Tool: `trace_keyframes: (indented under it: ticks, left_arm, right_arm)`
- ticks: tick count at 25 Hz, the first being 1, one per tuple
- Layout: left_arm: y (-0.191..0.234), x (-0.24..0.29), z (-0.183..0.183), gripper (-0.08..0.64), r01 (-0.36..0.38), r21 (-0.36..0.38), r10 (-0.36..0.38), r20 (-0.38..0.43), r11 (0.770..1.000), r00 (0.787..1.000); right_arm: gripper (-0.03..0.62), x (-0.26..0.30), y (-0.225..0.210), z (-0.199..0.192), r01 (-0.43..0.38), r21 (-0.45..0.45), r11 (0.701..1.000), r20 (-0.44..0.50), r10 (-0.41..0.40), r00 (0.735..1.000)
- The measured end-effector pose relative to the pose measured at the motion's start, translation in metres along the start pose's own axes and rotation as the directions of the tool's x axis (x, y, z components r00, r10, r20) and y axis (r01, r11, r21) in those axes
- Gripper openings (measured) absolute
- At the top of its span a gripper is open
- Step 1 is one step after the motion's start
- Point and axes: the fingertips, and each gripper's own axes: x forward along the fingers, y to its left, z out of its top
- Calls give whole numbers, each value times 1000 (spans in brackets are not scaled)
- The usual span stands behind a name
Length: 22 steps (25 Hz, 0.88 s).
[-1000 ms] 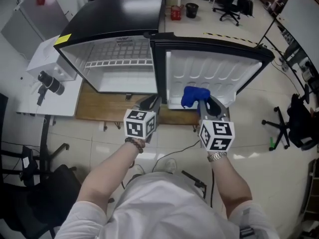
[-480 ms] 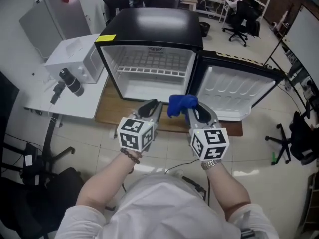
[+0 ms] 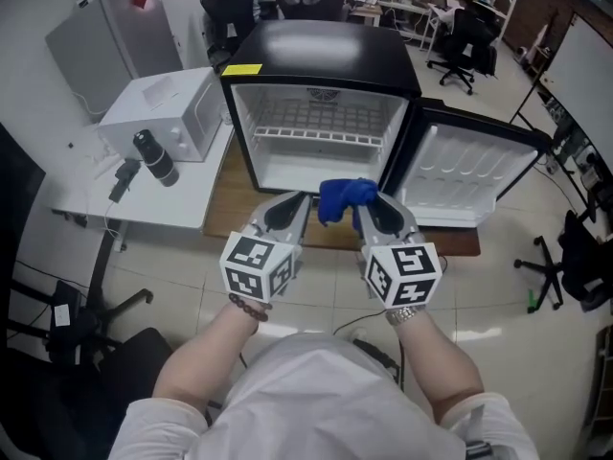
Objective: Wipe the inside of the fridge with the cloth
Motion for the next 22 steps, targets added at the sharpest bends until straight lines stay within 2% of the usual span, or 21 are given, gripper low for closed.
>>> trace_keyframes:
  ticks: [5, 13, 22]
  left_arm:
    - [5, -18, 4, 3, 2, 6, -2, 25, 1000, 1000]
    - [11, -35, 7, 2, 33, 59, -36, 52, 998, 998]
    - [-4, -38, 6, 2, 55, 62, -58, 50, 997, 997]
  right_arm:
    - [66, -2, 14, 3, 9, 11, 1000, 12, -9, 1000]
    - [66, 3, 41, 2, 16, 8, 1000, 18, -16, 1000]
    - [66, -10, 42, -1, 22, 7, 1000, 12, -22, 1000]
